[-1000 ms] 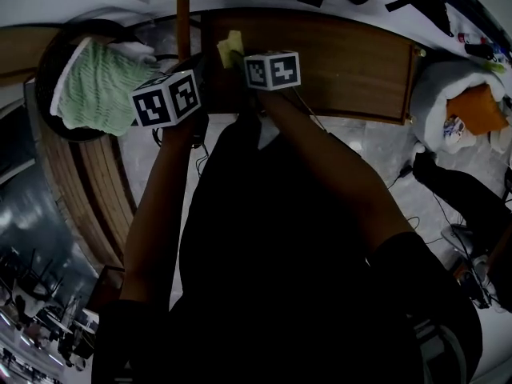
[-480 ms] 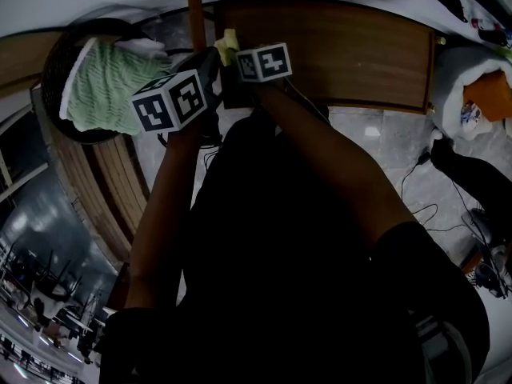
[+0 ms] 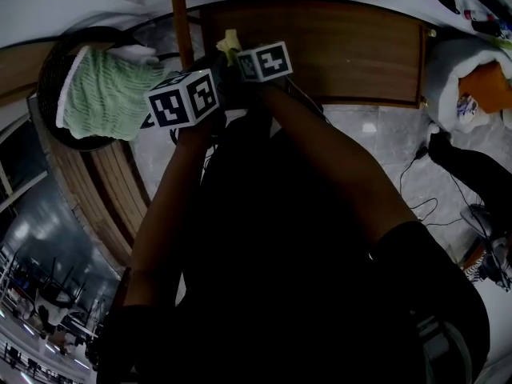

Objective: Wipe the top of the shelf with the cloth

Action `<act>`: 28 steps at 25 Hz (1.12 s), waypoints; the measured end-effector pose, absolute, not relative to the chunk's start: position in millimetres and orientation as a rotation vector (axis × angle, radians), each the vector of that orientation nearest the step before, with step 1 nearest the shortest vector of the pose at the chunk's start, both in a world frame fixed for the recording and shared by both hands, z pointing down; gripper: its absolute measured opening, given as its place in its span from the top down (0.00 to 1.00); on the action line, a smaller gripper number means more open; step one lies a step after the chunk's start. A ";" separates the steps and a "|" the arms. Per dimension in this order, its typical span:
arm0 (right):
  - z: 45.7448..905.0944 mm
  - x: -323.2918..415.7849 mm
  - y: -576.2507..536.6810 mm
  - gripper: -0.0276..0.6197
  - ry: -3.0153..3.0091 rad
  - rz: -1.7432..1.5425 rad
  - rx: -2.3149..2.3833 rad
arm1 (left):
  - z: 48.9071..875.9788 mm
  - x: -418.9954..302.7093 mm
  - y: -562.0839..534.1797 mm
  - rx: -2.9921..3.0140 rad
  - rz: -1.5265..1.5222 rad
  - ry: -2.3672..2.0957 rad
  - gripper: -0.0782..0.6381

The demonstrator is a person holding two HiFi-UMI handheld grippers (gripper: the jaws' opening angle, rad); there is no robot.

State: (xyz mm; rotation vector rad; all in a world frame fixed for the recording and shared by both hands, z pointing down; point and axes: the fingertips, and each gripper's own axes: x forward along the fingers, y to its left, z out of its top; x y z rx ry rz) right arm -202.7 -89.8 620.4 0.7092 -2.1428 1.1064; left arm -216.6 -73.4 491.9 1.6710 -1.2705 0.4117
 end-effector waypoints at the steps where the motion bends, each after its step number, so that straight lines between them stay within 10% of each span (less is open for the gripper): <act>1: 620.9 -195.8 -91.4 0.88 -2.135 1.108 0.716 | 495.3 -211.1 -74.6 1.675 0.408 -1.263 0.88; 28: 610.8 91.1 -144.4 0.88 -2.030 1.129 1.005 | 557.8 34.1 -117.8 1.719 0.500 -0.999 0.88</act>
